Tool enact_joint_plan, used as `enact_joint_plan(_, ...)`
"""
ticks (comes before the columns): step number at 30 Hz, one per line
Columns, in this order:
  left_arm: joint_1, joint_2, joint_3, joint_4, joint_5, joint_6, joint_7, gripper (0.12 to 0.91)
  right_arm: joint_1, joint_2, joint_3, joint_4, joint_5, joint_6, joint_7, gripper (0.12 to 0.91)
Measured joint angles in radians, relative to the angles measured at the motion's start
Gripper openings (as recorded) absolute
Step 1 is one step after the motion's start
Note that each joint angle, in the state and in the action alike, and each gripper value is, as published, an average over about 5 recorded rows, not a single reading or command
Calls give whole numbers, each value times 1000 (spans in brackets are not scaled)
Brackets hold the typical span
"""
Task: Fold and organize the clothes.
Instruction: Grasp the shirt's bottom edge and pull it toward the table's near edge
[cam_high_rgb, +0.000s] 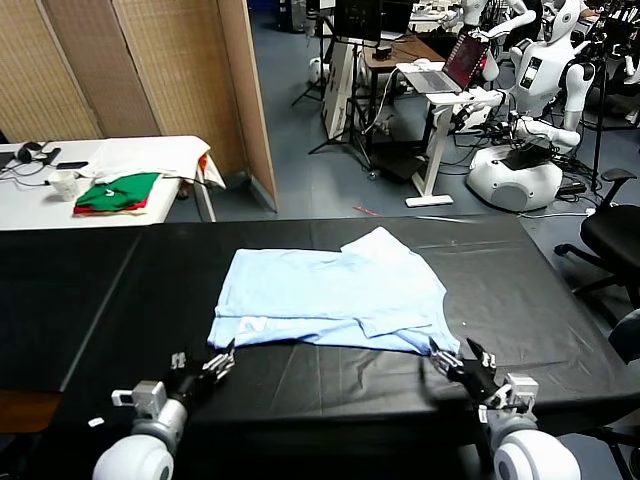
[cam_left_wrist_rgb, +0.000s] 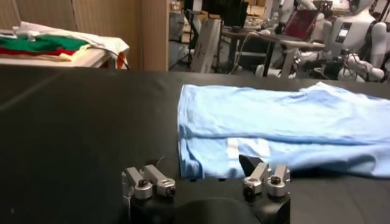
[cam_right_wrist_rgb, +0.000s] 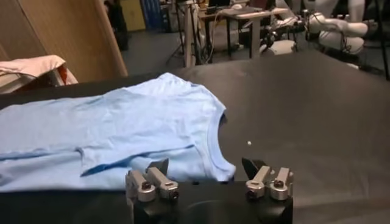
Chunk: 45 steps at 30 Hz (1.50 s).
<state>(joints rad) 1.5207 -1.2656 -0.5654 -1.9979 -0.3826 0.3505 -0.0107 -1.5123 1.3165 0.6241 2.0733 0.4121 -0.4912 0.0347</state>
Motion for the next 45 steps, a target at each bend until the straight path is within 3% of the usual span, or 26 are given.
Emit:
enact_joint_plan(4,-8,4,2,14,0,0,-2,836,6,-1,-9,-5,-4,0,-1,436)
enact_joint_plan(8,-4,13,3,14,2,4,-9,611,-1,-9,-12,5,-4,-9,1,206)
enact_joint_plan(10,2,20,3,8,12,11,-15,497,-8,-16,-10,15,-2,-25,5,149)
enact_joint_plan(14,21,36,-2,-14,60,26,-37,259,-24,-37,-8,39,6,-62,11,140)
enact_joint_plan(17,42,50,-13,-33,105,28,-48,153,-39,-55,-13,62,15,-89,13,140)
enact_joint_plan(29,196,40,-53,-145,213,41,-71,144,-96,-145,-62,132,24,-169,20,140)
enact_joint_plan(35,288,17,-73,-197,259,50,-77,144,-118,-166,-63,154,39,-182,31,153)
enact_joint_plan(37,305,13,-80,-208,261,53,-79,144,-126,-165,-58,164,42,-190,36,214)
enact_joint_plan(40,313,6,-86,-215,263,57,-87,173,-139,-160,-47,186,48,-205,43,388)
enact_joint_plan(42,314,4,-90,-220,264,63,-95,251,-150,-156,-38,208,52,-216,48,521)
enact_joint_plan(45,317,4,-103,-234,269,80,-100,436,-161,-153,-19,248,56,-224,51,708)
